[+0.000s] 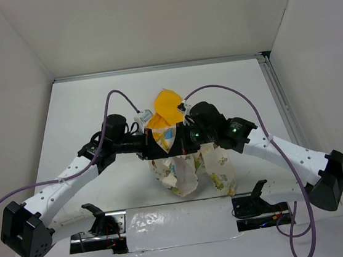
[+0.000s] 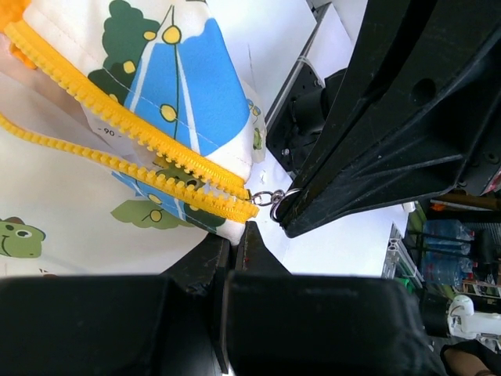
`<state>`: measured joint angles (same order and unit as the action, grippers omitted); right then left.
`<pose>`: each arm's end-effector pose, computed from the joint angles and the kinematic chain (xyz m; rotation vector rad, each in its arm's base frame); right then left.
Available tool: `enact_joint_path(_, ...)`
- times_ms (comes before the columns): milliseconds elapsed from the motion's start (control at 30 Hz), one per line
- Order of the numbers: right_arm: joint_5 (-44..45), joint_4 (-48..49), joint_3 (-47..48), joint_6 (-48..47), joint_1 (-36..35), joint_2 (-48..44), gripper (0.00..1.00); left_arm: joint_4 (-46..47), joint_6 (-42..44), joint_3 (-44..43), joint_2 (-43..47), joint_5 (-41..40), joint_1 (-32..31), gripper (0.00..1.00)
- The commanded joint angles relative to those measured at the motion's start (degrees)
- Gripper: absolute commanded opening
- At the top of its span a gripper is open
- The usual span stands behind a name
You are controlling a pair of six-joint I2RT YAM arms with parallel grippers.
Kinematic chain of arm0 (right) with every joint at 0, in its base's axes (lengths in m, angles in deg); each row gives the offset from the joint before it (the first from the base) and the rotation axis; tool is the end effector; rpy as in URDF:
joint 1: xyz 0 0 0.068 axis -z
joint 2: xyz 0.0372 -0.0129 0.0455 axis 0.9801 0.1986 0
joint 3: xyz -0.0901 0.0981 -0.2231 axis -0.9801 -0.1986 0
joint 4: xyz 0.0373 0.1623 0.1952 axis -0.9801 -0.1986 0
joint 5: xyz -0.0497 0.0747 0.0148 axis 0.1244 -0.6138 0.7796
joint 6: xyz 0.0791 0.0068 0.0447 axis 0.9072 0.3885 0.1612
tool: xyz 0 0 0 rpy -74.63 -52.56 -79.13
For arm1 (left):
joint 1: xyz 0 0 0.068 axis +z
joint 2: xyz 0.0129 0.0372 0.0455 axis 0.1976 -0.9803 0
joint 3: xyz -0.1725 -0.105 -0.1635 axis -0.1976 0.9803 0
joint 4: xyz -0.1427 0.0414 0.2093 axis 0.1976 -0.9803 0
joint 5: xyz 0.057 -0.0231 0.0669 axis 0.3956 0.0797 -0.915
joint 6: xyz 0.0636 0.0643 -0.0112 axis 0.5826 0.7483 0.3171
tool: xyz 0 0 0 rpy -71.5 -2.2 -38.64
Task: Zip up the jacket
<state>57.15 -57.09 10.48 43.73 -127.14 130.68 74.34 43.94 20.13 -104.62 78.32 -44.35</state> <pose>0.1747 0.2362 0.2890 -0.3288 2.4269 1.1557 0.2052 -0.1958 0.2663 0.4862 2.1716 -1.3953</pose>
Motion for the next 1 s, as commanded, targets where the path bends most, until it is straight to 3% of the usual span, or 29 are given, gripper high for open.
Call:
enact_joint_path(0,-1.50,6.28,3.32,0.54,1.58,-1.67,0.00,-3.89,2.10,0.59,-0.37,-1.45,-0.54,0.00)
enact_joint_path(367,5.62,20.26,2.97,13.89,2.10,0.61,0.00,-1.86,1.05,5.25,0.95,1.28,-3.43,0.00)
enact_joint_path(967,20.03,32.39,3.41,11.88,2.98,2.36,0.00,-0.11,-2.12,10.35,3.84,6.55,-5.72,0.00)
